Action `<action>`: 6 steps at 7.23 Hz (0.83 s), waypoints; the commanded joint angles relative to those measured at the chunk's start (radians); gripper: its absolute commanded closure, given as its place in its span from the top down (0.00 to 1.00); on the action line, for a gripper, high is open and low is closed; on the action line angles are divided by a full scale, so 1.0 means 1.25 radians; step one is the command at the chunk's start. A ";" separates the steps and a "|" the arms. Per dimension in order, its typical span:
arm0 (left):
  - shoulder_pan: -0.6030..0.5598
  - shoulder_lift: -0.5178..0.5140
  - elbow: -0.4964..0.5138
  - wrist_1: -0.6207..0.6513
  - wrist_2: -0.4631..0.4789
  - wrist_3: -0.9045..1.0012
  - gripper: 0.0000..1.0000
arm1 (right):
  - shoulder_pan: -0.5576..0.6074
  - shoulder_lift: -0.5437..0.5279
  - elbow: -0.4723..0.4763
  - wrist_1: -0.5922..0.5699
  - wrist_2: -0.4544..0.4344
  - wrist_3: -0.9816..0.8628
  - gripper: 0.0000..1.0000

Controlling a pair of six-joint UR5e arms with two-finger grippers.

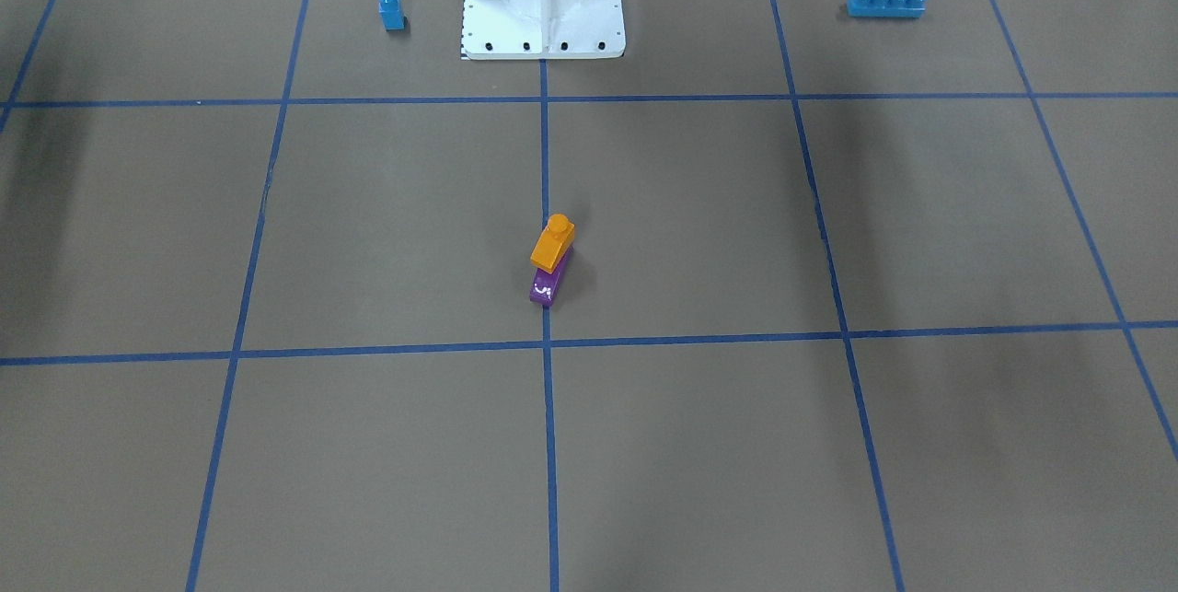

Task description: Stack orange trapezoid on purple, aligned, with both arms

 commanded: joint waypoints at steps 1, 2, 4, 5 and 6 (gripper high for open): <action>0.001 0.001 0.006 0.001 0.000 -0.003 1.00 | 0.001 0.002 -0.002 0.001 0.002 0.006 1.00; 0.001 0.001 0.006 0.001 0.000 -0.004 1.00 | 0.001 0.002 -0.002 0.001 0.002 0.005 1.00; 0.001 0.000 0.006 0.001 0.001 -0.004 1.00 | 0.002 0.002 -0.002 0.001 -0.005 0.004 1.00; 0.001 0.000 0.006 0.001 0.000 -0.004 1.00 | 0.002 0.004 -0.002 0.001 -0.012 0.004 1.00; 0.001 0.000 0.006 0.002 0.000 -0.004 1.00 | 0.002 0.005 -0.002 0.001 -0.015 0.004 1.00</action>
